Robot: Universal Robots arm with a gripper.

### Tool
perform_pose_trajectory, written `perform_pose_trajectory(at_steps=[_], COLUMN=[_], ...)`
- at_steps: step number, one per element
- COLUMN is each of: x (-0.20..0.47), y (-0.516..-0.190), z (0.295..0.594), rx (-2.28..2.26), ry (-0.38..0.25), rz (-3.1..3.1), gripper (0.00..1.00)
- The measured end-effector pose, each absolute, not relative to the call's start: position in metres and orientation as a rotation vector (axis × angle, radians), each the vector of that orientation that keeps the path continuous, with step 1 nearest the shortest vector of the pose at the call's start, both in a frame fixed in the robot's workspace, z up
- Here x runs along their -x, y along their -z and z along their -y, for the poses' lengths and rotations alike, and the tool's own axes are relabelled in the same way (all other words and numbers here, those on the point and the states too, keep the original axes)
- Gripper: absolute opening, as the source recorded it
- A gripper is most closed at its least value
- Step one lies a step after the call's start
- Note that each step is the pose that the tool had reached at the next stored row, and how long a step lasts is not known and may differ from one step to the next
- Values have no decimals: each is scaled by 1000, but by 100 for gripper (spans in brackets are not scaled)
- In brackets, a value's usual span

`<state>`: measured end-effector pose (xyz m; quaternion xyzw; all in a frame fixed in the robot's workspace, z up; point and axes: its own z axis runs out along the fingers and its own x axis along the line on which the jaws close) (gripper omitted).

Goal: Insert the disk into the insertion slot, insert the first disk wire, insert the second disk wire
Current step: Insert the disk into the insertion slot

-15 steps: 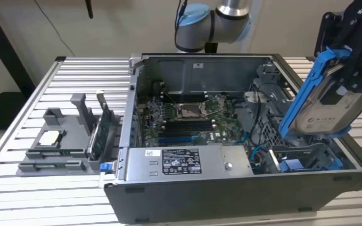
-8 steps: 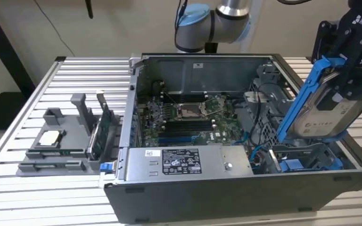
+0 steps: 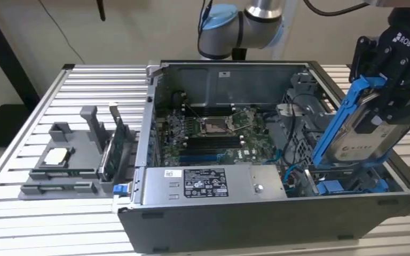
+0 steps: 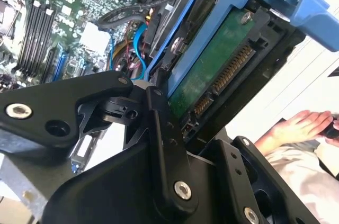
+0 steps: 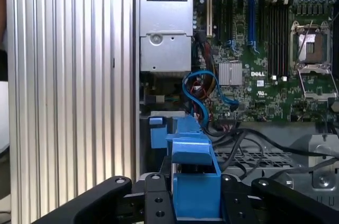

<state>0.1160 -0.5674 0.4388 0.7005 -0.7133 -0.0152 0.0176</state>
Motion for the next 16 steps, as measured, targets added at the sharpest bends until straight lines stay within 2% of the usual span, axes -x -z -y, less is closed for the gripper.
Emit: perform_pose_trajectory(at_steps=[16], x=[-119], y=[-425], z=[567], rx=[-2175], ry=[54], rz=[2215], gripper=[33])
